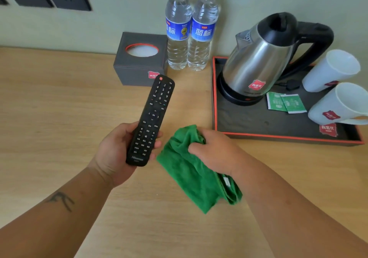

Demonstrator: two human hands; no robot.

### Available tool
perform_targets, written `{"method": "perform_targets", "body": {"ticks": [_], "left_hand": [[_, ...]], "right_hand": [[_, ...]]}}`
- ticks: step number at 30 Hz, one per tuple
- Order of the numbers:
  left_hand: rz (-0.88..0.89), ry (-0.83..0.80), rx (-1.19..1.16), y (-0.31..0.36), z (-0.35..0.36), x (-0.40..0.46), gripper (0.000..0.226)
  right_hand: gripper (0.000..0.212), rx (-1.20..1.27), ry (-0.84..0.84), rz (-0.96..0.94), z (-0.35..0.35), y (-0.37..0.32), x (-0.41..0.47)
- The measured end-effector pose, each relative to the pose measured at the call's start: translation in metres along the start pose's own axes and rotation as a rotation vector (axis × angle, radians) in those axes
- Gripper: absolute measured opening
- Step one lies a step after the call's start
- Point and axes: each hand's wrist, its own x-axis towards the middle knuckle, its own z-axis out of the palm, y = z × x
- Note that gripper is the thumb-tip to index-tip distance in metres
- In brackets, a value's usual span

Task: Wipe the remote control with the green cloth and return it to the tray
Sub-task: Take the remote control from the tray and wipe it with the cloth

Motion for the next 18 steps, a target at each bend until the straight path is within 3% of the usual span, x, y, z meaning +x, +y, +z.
{"method": "perform_targets", "body": {"ticks": [2,4,5,7,10,13,15,18], "left_hand": [[-0.012,-0.005,-0.021,0.000,0.005,-0.004,0.050],[-0.020,-0.015,-0.041,0.001,0.007,-0.007,0.052],[-0.017,-0.022,-0.049,0.002,0.008,-0.009,0.053],[-0.011,-0.031,-0.059,0.003,0.008,-0.011,0.053],[0.000,-0.037,-0.043,0.005,0.007,-0.013,0.055],[-0.001,-0.063,-0.016,0.006,0.008,-0.015,0.054],[-0.005,-0.081,-0.003,0.005,0.009,-0.018,0.051],[-0.007,-0.103,-0.006,0.004,0.009,-0.022,0.050]], "right_hand": [[0.026,-0.273,0.313,-0.148,0.012,0.001,-0.005],[0.057,-0.317,0.575,-0.302,0.024,-0.001,-0.011],[0.067,-0.296,0.626,-0.346,0.029,-0.002,-0.013],[0.076,-0.319,0.558,-0.317,0.040,-0.004,-0.014],[0.093,-0.521,0.359,-0.119,0.057,-0.010,-0.009],[0.074,-0.639,0.376,-0.074,0.070,-0.011,0.001],[0.049,-0.601,0.417,-0.146,0.071,-0.012,0.007],[0.031,-0.430,0.328,-0.202,0.060,-0.013,0.006]]}}
